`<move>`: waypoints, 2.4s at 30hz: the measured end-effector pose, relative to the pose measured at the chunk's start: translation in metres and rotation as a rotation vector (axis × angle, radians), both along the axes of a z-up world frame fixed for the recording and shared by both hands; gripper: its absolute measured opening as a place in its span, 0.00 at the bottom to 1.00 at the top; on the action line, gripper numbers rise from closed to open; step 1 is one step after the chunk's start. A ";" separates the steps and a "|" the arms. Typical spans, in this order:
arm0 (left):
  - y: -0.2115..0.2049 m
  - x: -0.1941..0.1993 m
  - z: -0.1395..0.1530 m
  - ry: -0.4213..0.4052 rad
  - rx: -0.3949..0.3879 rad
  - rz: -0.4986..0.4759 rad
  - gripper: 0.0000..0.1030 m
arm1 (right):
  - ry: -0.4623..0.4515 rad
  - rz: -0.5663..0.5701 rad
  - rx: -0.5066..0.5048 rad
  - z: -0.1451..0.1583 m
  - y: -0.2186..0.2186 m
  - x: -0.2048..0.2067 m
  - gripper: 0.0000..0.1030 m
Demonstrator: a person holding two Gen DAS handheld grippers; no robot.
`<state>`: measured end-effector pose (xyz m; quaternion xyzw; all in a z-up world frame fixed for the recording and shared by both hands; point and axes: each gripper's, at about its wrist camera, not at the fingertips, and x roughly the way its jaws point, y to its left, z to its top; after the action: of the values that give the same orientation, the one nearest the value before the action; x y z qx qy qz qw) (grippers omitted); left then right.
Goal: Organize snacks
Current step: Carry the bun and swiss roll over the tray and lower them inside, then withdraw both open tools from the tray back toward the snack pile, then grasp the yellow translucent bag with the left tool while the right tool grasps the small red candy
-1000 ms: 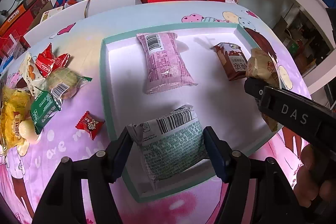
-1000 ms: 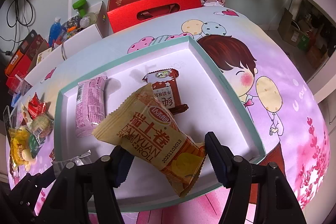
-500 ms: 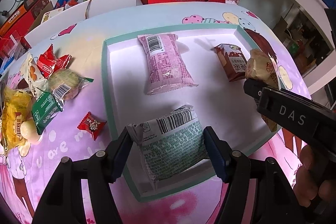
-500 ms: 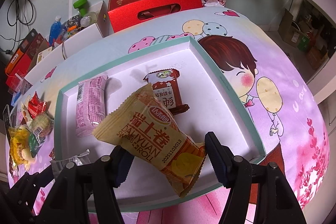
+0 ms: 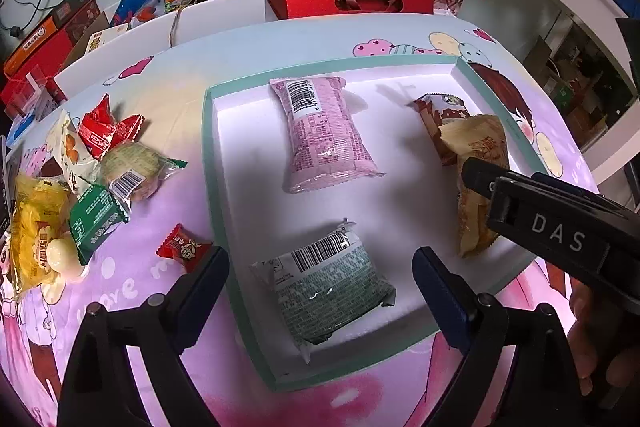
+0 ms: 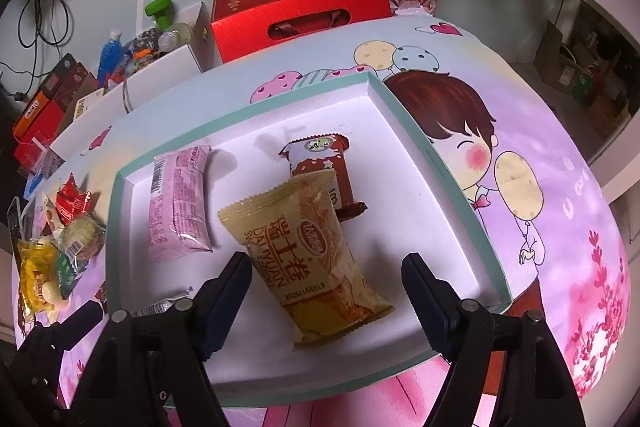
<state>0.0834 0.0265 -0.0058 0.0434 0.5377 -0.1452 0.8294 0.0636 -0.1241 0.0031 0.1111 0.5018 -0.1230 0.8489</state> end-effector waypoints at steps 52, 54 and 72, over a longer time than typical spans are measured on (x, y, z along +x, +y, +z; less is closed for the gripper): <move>0.124 0.020 0.020 -0.041 -0.012 0.349 0.96 | -0.063 0.140 -0.020 0.009 0.054 0.006 1.00; 0.152 0.018 0.023 -0.050 -0.020 0.423 0.96 | -0.067 0.178 -0.014 0.009 0.067 0.008 1.00; 0.286 -0.011 0.019 -0.020 -0.072 0.755 0.96 | -0.088 0.515 -0.003 -0.001 0.190 0.014 1.00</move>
<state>0.0729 0.3126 0.0129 -0.1858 0.5021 0.1524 0.8308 0.0777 0.0657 0.0016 -0.0160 0.4762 0.1013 0.8733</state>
